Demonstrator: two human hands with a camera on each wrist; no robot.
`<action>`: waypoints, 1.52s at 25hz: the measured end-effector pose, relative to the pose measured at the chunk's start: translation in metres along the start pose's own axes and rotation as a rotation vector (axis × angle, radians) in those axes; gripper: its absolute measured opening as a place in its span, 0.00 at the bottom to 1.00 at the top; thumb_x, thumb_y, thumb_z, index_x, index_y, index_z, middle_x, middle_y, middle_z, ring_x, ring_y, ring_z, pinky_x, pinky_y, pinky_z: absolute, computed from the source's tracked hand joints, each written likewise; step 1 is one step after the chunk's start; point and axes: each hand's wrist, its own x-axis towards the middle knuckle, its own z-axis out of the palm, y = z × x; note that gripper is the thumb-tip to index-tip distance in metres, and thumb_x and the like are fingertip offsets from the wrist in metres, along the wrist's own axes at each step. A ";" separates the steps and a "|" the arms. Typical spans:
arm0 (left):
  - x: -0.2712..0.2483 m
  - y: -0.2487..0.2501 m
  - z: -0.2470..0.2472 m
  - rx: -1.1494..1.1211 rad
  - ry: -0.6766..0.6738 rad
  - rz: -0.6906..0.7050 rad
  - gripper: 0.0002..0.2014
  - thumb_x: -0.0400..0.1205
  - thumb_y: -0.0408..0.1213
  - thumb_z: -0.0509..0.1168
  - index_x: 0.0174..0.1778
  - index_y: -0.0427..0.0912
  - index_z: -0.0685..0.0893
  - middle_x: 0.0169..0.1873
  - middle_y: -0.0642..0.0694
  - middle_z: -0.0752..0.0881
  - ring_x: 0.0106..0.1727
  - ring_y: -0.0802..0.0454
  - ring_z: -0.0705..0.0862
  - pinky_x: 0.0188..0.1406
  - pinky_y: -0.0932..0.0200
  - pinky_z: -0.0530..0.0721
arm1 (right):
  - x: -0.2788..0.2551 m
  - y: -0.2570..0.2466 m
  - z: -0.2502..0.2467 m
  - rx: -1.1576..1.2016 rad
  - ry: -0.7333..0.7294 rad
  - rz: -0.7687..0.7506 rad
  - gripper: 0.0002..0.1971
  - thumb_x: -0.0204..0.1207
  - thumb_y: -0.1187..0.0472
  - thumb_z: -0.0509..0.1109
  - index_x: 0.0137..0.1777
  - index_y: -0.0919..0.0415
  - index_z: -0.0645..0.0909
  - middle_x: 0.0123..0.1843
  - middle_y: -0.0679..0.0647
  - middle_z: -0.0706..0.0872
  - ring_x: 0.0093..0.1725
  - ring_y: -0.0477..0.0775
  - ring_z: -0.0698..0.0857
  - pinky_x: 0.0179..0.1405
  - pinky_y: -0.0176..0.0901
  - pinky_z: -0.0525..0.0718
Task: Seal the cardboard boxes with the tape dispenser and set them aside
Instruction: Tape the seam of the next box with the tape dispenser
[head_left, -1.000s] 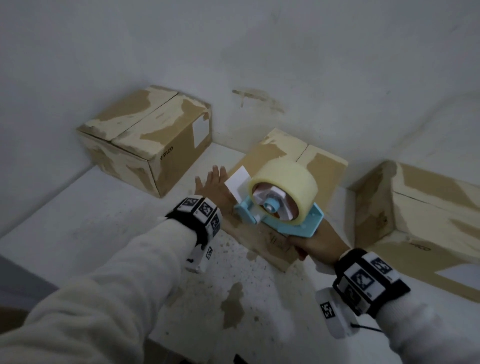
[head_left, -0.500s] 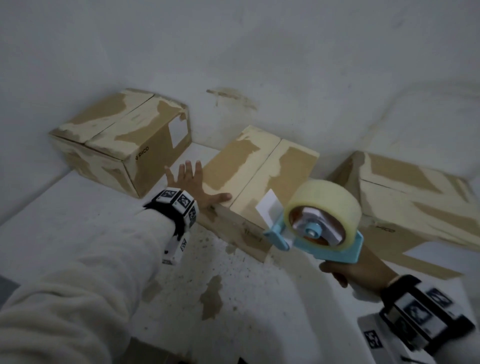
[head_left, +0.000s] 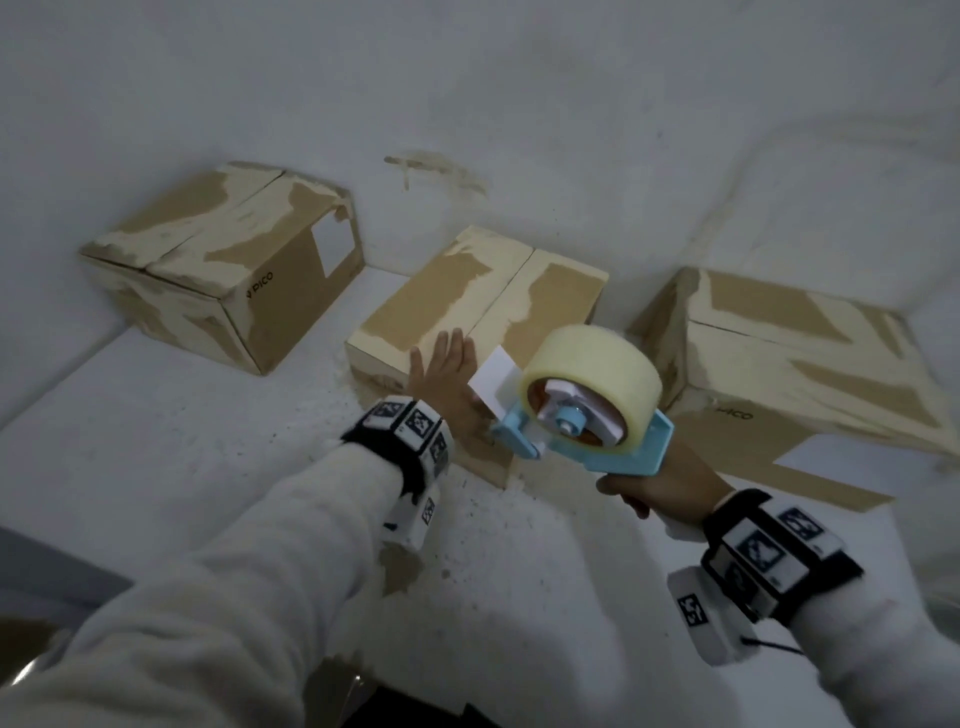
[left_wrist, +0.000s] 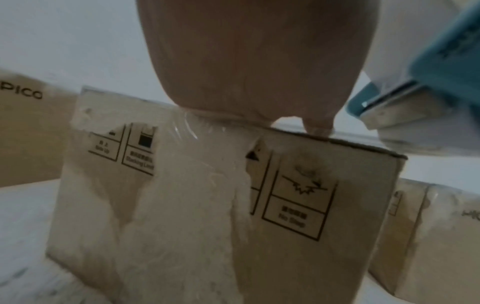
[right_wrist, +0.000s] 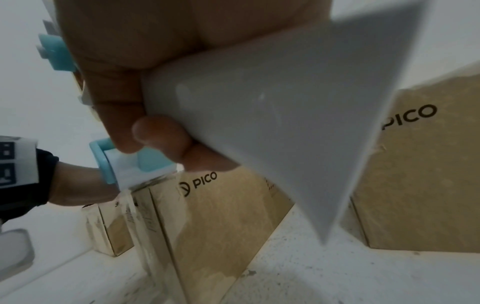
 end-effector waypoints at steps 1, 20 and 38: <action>0.000 -0.001 0.002 -0.003 0.011 -0.008 0.43 0.83 0.53 0.56 0.82 0.37 0.35 0.83 0.42 0.35 0.84 0.44 0.35 0.81 0.36 0.40 | -0.004 0.002 -0.005 -0.019 -0.003 0.001 0.17 0.69 0.76 0.72 0.27 0.58 0.74 0.12 0.46 0.77 0.14 0.41 0.73 0.22 0.37 0.77; -0.008 0.006 -0.003 0.003 0.021 -0.035 0.60 0.68 0.76 0.56 0.82 0.38 0.36 0.83 0.43 0.36 0.84 0.45 0.36 0.81 0.36 0.38 | -0.033 0.059 -0.029 -0.026 0.006 0.013 0.13 0.68 0.75 0.73 0.32 0.59 0.77 0.15 0.51 0.78 0.15 0.46 0.75 0.21 0.42 0.77; -0.021 0.041 0.022 0.004 0.097 -0.063 0.49 0.79 0.53 0.62 0.81 0.31 0.36 0.82 0.33 0.38 0.84 0.38 0.39 0.81 0.40 0.45 | 0.011 0.071 0.006 0.035 -0.046 0.156 0.15 0.66 0.75 0.70 0.24 0.61 0.71 0.12 0.48 0.71 0.12 0.48 0.68 0.23 0.44 0.71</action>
